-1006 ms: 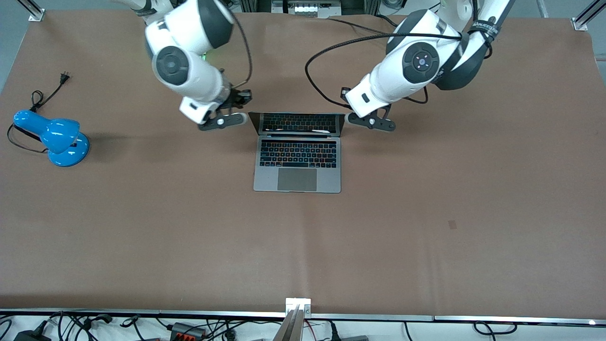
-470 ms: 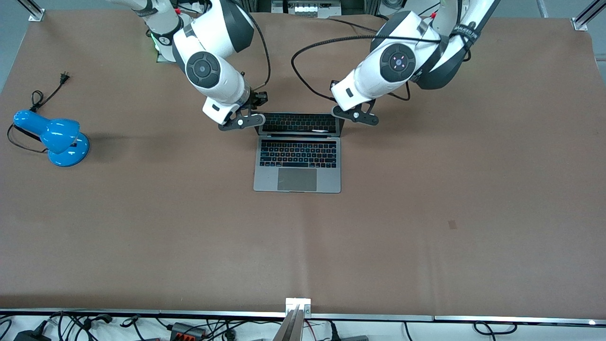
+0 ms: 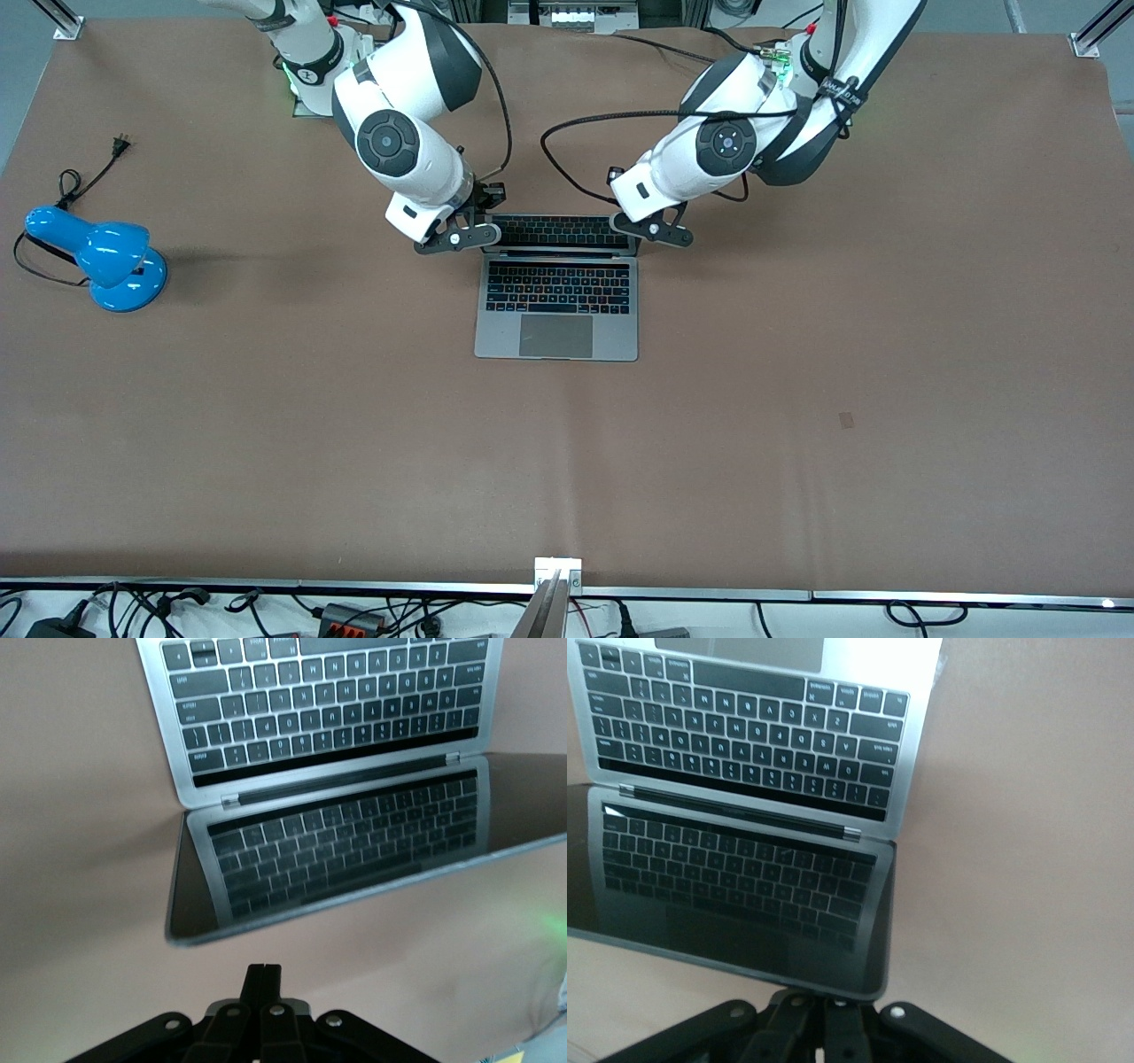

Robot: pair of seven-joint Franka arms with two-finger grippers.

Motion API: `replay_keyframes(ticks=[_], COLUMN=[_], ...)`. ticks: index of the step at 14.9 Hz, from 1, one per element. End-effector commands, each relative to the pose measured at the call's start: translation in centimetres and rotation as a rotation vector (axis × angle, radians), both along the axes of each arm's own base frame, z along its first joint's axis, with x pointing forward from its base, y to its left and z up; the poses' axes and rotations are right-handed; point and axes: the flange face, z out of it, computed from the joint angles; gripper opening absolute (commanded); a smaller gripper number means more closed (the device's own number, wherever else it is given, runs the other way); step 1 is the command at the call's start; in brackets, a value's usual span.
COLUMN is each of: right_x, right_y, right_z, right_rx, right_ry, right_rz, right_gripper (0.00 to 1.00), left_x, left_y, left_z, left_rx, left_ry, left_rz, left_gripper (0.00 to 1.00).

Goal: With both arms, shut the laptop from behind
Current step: 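Lower both grippers behind the laptop screen and press against it, then push the screen down toward the keyboard with both grippers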

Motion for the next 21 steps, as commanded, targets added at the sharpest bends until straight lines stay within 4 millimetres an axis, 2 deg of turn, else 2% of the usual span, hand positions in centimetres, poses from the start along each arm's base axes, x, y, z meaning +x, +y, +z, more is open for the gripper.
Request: replay_keyframes(ticks=[1, 4, 7, 8, 10, 14, 16, 17, 21], right_x=[1.8, 3.2, 4.3, 4.8, 5.8, 7.9, 8.7, 9.0, 10.4], right_y=[0.4, 0.1, 0.2, 0.0, -0.3, -0.5, -0.7, -0.7, -1.2], right_z=[1.0, 0.8, -0.1, -0.7, -1.8, -3.0, -3.9, -4.6, -6.9], right_rx=[0.024, 0.024, 0.041, 0.044, 0.048, 0.046, 0.023, 0.015, -0.029], right_ry=[-0.020, -0.035, -0.082, -0.094, -0.115, -0.123, -0.133, -0.131, -0.136], right_rz=[-0.029, -0.043, -0.062, -0.071, -0.093, -0.106, -0.099, -0.098, -0.085], right_gripper=[0.00, 0.00, 0.00, 0.00, 0.00, 0.00, 0.00, 0.00, 0.00], left_x=[0.3, 1.9, 4.8, 5.5, 6.1, 8.4, 8.8, 9.8, 10.4], left_y=[-0.5, 0.0, 1.0, 1.2, 1.1, 1.4, 0.9, 1.0, 0.8], left_z=[-1.5, -0.8, -2.3, -2.2, -2.7, -4.7, -6.0, -6.3, -7.2], left_rx=[0.007, -0.008, -0.009, -0.011, -0.017, -0.002, -0.004, -0.004, 0.003], left_ry=[-0.010, -0.024, -0.033, -0.035, -0.027, -0.027, -0.012, -0.020, -0.026], left_rz=[-0.009, 0.018, 0.038, 0.050, 0.061, 0.071, 0.070, 0.076, 0.068], left_gripper=[0.00, 0.00, 0.00, 0.00, 0.00, 0.00, 0.00, 0.00, 0.00])
